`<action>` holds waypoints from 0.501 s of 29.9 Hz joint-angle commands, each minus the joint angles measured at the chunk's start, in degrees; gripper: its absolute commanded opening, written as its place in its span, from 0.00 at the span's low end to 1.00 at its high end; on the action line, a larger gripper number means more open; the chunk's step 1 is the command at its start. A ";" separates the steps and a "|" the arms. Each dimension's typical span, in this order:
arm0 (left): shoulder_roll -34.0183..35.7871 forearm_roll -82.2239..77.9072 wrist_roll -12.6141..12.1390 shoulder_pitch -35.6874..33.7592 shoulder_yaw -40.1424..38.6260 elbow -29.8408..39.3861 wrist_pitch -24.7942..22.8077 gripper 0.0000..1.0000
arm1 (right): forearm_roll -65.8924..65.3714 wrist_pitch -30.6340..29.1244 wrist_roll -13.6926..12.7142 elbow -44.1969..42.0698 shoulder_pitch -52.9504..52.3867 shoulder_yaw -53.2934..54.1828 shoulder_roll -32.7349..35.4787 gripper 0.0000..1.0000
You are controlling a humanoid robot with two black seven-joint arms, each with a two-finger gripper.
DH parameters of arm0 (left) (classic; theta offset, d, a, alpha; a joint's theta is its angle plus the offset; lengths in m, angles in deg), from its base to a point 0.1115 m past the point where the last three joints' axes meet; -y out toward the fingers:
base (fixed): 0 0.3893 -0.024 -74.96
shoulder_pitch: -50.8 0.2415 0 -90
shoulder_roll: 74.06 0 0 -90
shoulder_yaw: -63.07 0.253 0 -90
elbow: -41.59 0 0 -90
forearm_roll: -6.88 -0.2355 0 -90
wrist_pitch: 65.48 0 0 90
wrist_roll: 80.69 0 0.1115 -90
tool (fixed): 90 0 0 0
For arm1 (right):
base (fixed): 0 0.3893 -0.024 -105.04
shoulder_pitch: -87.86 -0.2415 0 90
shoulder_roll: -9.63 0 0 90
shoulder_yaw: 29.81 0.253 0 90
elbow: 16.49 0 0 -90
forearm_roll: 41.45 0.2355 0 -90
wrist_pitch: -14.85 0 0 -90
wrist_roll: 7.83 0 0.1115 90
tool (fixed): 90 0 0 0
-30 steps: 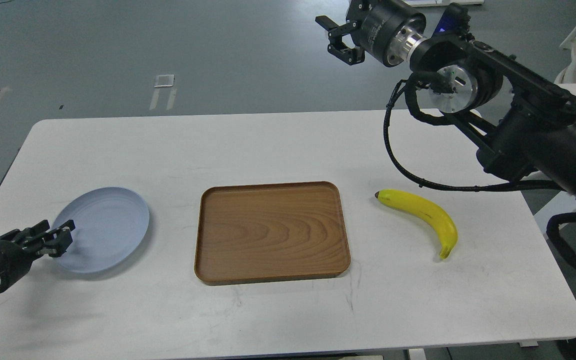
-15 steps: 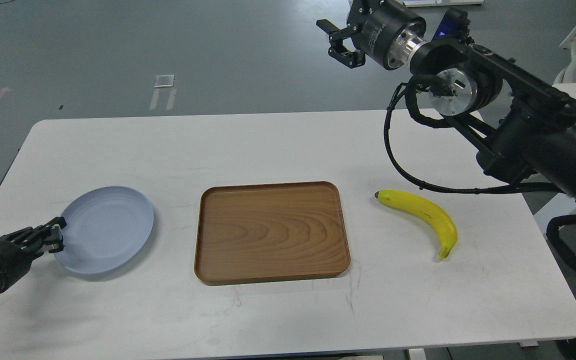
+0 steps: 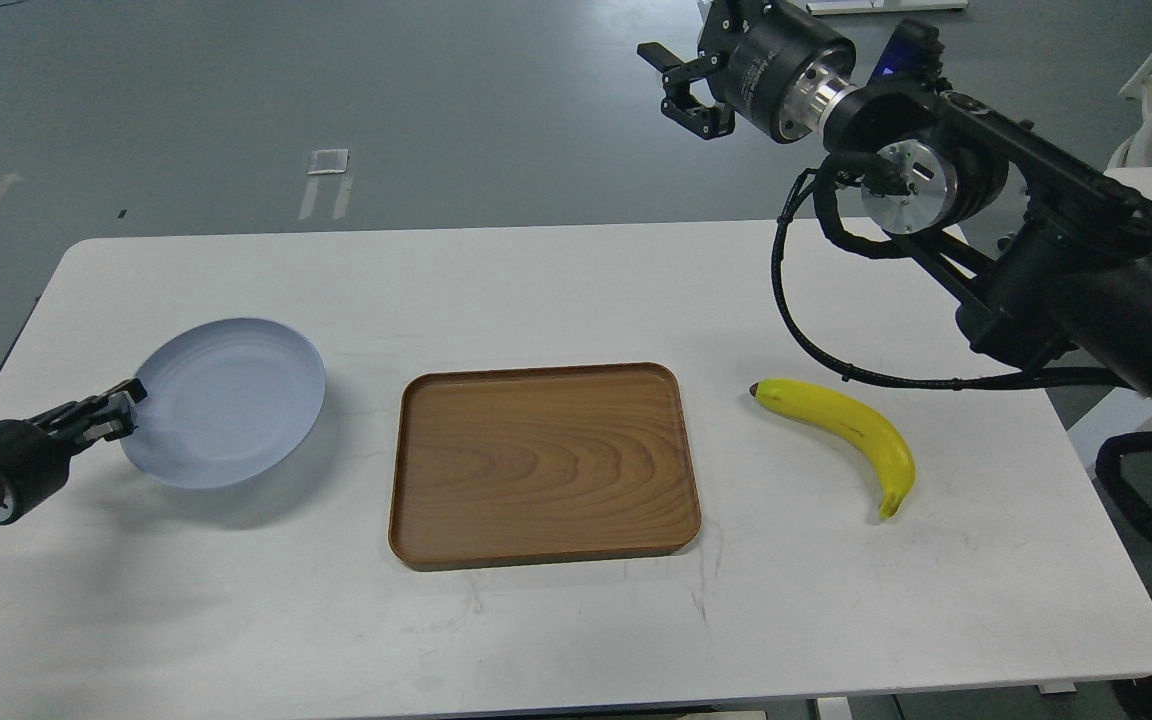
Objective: Place banana on plate with both arms
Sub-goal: 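Grip the plate rim with the left gripper and lift it, then carry the plate over the wooden tray and lower it onto it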
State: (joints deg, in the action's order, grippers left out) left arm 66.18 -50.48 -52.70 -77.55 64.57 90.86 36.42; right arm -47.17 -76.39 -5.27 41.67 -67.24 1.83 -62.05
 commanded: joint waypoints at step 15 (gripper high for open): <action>-7.16 -6.08 0.01 -8.76 -0.80 10.23 -0.39 0.00 | 0.01 -0.08 -0.01 0.02 -0.12 -0.52 0.05 1.00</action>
State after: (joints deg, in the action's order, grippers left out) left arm 61.37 -53.43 -52.67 -84.70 63.67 100.64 36.05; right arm -47.17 -76.48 -5.28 41.60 -67.34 1.69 -62.09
